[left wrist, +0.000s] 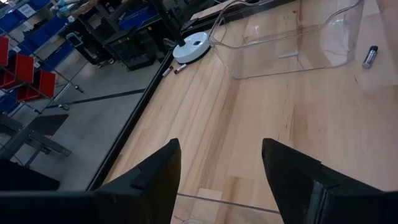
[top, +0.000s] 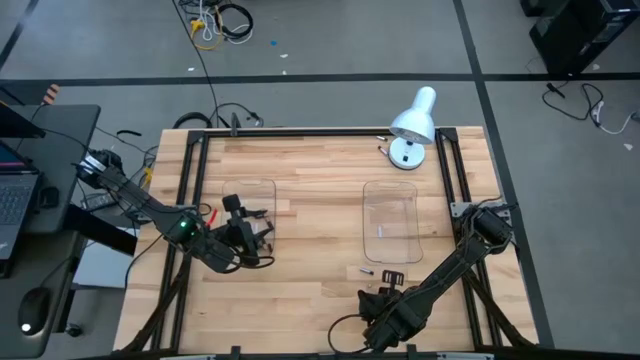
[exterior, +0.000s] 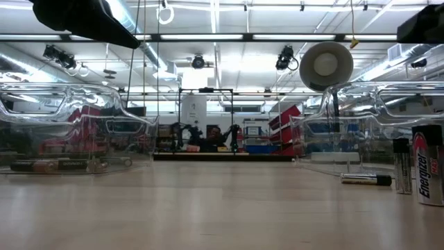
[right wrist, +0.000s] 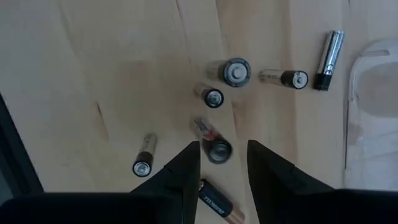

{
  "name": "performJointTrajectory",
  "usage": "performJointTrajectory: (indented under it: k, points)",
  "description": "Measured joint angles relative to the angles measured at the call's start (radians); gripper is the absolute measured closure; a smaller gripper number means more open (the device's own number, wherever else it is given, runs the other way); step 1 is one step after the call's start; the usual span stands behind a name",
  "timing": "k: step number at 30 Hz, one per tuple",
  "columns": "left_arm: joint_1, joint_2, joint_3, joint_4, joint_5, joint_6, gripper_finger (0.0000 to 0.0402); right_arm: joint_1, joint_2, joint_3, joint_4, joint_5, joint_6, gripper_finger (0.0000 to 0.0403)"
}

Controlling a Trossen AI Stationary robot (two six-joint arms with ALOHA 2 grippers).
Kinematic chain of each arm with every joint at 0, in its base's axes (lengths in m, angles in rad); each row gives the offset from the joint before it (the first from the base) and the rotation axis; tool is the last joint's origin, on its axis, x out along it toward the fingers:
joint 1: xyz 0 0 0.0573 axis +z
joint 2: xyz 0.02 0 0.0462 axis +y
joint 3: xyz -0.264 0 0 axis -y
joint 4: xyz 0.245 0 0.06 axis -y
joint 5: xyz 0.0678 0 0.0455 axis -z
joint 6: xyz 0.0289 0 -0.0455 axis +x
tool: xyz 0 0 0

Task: Sort batteries
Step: Put the silver battery into the right transparent bin

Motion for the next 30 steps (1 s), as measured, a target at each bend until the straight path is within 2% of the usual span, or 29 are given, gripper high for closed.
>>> performJointTrajectory:
  k: [30]
  points:
    - [0.0,0.0,0.0,-0.002,0.001,-0.007,0.0179,-0.007,0.0,-0.005,0.043,-0.034,0.028,0.0285]
